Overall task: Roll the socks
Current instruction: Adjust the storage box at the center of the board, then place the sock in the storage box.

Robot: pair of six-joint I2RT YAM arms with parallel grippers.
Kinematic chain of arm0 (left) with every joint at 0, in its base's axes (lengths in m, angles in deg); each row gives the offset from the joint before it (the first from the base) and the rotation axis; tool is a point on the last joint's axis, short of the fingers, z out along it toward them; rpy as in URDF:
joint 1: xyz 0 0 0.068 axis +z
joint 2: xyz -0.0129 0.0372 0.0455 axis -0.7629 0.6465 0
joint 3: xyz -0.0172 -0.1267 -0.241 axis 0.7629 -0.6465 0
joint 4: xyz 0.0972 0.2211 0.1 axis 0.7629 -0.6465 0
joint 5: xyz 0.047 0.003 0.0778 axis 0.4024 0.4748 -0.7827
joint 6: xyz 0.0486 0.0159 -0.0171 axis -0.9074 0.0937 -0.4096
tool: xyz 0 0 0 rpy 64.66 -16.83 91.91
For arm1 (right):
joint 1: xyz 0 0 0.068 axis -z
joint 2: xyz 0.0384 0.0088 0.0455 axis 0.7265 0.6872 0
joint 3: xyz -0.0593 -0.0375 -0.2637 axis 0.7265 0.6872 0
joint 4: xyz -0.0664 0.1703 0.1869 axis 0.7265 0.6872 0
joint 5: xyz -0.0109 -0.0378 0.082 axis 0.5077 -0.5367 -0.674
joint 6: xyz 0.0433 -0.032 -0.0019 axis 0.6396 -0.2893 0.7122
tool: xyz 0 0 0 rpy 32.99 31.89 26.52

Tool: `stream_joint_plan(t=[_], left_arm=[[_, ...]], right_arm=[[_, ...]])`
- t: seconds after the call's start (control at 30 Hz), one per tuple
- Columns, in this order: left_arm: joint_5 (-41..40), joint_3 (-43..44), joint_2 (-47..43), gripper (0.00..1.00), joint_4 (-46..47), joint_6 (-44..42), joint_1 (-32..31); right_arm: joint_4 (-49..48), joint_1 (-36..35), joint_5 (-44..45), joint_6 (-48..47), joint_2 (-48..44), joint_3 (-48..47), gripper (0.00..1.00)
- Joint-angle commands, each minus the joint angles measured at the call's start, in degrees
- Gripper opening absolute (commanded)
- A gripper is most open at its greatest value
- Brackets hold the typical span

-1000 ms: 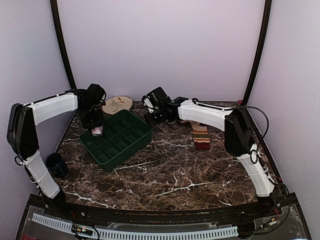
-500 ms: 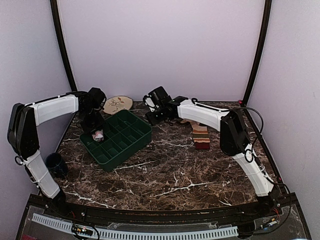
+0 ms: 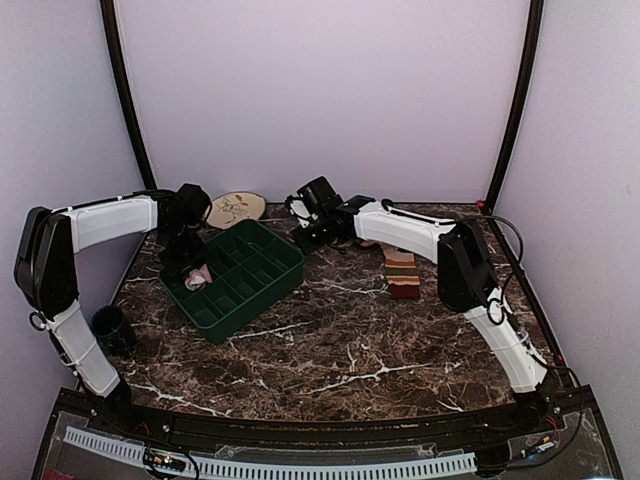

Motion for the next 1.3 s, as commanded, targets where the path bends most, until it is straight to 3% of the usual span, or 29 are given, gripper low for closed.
stream_joint_plan(t=[0.0, 0.13, 0.37, 0.63, 1.27], left_arm=[[1.0, 2.5, 1.1, 0.0, 0.3, 1.6, 0.2], [1.5, 6.1, 2.9, 0.0, -0.4, 2.1, 0.2], [1.8, 6.9, 2.8, 0.0, -0.5, 2.6, 0.3], [1.5, 5.5, 2.6, 0.0, -0.4, 2.7, 0.9], [1.8, 2.5, 3.7, 0.0, 1.9, 3.0, 2.0]], right_arm=[[0.6, -0.2, -1.9, 0.2, 2.5, -0.2, 0.37], [0.8, -0.3, -2.3, 0.0, 2.3, 0.1, 0.33], [-3.6, -0.2, 2.6, 0.1, -3.6, 6.7, 0.53], [-5.8, -0.2, 7.0, 0.9, -10.5, 8.7, 0.56], [-2.7, -3.5, -3.6, 0.3, -11.8, 8.6, 0.56]])
